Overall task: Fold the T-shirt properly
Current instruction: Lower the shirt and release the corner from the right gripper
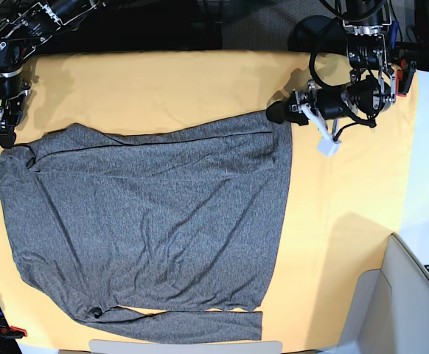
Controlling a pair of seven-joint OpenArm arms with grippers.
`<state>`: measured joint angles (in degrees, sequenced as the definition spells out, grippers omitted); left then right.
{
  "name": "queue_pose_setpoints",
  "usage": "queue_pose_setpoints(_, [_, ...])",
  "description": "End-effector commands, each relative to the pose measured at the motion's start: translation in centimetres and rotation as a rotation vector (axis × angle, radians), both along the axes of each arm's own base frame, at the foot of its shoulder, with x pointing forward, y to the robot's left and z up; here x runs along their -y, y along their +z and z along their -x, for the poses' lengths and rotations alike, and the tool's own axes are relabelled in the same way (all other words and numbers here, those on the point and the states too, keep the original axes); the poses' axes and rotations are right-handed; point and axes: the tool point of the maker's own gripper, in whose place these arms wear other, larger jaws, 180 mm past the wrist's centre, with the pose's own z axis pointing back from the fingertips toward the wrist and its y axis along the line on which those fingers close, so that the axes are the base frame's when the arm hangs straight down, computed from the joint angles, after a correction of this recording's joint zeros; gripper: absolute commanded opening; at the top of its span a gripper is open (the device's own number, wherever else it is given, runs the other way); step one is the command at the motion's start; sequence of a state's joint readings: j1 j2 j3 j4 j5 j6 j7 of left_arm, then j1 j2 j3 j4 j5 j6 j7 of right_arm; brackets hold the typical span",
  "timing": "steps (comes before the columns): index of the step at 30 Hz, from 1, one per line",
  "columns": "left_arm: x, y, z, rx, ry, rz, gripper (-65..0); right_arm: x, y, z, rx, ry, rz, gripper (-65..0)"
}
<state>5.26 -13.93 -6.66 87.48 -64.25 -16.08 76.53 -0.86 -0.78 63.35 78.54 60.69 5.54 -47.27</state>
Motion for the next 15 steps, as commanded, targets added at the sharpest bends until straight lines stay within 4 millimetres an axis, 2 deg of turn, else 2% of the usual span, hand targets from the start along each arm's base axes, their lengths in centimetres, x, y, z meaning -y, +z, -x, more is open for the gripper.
queue_pose_setpoints(1, [0.2, 1.0, -0.3, 0.029, -0.017, 0.003, -44.6, -4.2, -8.7, 8.8, -0.367, -0.066, -0.255, -18.6])
queue_pose_setpoints(4, [0.2, 1.6, -0.3, 0.052, -0.020, -0.005, -44.6, -3.9, -6.7, 9.0, -0.313, -0.048, -0.240, -18.6])
queue_pose_setpoints(10, [0.3, 1.5, 0.3, 0.045, -0.026, -0.005, -44.6, -2.0, 0.1, 8.1, -0.174, -0.029, -0.095, -18.6])
queue_pose_setpoints(15, [0.3, 1.3, 1.0, 0.036, -0.024, -0.006, -44.6, -1.5, 3.4, 8.0, -0.083, -0.016, -0.059, -18.6])
